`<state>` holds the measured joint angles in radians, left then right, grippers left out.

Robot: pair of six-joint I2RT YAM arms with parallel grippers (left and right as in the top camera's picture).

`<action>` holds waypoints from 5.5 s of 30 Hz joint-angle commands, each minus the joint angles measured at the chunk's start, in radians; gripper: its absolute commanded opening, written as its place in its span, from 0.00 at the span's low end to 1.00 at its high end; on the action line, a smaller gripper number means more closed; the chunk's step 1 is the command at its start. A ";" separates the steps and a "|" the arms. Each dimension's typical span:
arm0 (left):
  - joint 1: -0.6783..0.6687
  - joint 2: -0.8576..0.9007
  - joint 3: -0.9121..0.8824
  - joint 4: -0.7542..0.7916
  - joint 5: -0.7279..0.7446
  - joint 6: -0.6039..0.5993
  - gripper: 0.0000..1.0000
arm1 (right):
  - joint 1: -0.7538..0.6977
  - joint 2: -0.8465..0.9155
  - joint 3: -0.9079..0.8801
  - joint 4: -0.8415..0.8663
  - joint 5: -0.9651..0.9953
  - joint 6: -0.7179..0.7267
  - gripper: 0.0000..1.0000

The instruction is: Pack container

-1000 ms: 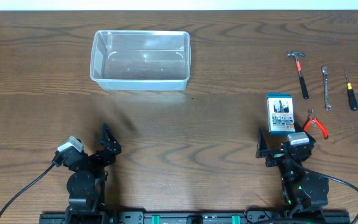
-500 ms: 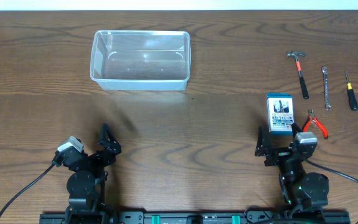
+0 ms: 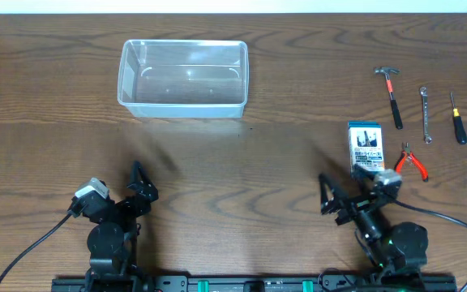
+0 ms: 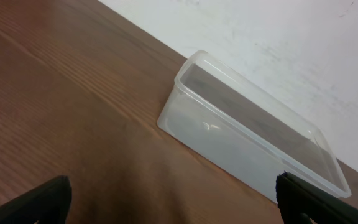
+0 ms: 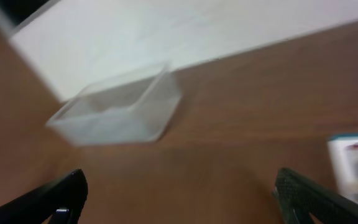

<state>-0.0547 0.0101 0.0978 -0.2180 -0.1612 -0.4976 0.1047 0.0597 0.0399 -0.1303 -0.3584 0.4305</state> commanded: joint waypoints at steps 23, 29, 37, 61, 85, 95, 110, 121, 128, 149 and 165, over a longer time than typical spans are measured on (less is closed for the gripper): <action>0.004 -0.006 -0.029 0.000 -0.005 -0.002 0.98 | -0.007 0.318 0.576 -0.439 -0.101 -0.324 0.99; 0.004 -0.006 -0.029 0.000 -0.005 -0.002 0.98 | -0.007 0.627 1.008 -0.800 0.173 -0.364 0.99; 0.004 -0.006 -0.029 0.000 -0.005 -0.002 0.98 | -0.007 0.855 1.179 -0.997 0.224 -0.453 0.99; 0.004 -0.006 -0.029 0.004 -0.005 -0.002 0.98 | 0.016 1.286 1.682 -1.347 0.433 -0.249 0.99; 0.004 0.867 0.911 -0.612 0.156 0.528 0.98 | 0.245 1.433 1.683 -1.177 0.385 -0.284 0.99; 0.031 1.321 1.506 -0.906 0.149 0.602 0.98 | 0.262 1.554 1.778 -1.155 0.380 -0.245 0.99; -0.027 1.451 1.525 -0.767 0.266 0.662 0.98 | 0.158 1.557 1.781 -1.107 0.538 -0.252 0.99; -0.182 1.609 1.525 -0.678 0.171 0.661 0.98 | -0.003 1.557 1.780 -1.160 0.516 -0.252 0.99; -0.213 1.679 1.525 -0.658 -0.011 0.611 0.98 | -0.005 1.562 1.775 -1.194 0.423 -0.252 0.99; 0.158 1.679 1.525 -0.595 -0.015 0.484 0.98 | 0.185 1.848 1.773 -1.015 0.252 -0.252 0.99; 0.183 1.679 1.525 -0.612 -0.015 0.484 0.98 | 0.361 1.955 1.774 -0.761 0.256 -0.118 0.99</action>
<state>0.1242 1.6958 1.6051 -0.8268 -0.1650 -0.0036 0.4435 2.0117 1.8000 -0.9089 -0.1020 0.2543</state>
